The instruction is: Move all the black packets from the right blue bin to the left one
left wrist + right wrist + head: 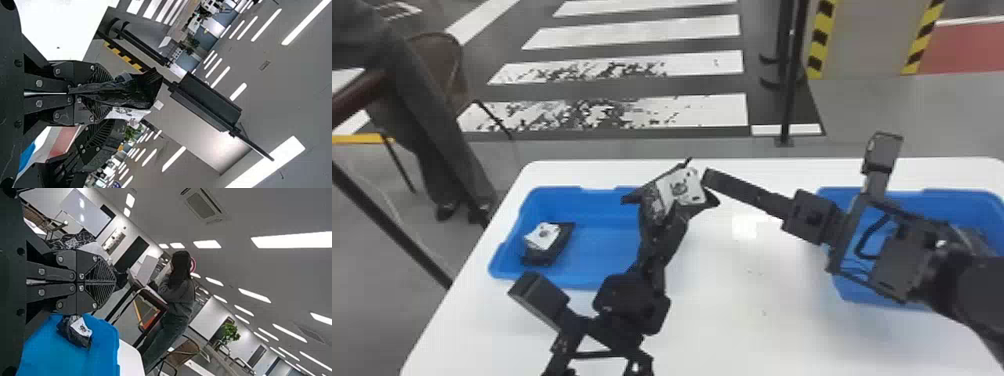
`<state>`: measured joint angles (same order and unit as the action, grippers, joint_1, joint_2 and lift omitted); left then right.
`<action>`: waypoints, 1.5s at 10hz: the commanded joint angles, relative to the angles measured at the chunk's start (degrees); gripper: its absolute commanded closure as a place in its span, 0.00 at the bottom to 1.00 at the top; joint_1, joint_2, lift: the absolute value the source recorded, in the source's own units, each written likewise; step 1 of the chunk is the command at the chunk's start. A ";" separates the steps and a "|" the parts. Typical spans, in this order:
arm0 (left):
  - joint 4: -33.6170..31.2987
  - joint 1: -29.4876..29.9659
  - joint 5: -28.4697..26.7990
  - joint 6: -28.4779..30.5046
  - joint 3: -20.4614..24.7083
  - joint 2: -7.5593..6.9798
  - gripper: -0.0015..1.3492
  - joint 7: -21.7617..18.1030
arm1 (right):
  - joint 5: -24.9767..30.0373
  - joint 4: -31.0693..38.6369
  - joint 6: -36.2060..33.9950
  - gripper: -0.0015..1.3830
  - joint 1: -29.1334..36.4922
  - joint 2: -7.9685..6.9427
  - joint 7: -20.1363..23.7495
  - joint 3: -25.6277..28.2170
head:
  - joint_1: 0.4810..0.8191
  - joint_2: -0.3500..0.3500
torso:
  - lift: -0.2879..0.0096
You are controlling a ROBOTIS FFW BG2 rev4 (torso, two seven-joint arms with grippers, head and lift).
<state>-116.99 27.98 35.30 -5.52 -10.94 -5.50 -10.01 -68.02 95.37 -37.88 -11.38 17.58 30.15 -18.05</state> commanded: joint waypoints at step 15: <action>-1.77 -2.81 -31.31 -2.07 15.05 4.27 0.04 3.51 | 31.23 11.16 -0.37 0.10 11.10 -0.35 -0.17 21.60 | 0.63 0.76 | 0.50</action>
<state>-115.77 23.93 3.86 -7.87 5.03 -0.97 -6.50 -40.46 104.99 -36.68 -1.17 17.32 29.99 1.19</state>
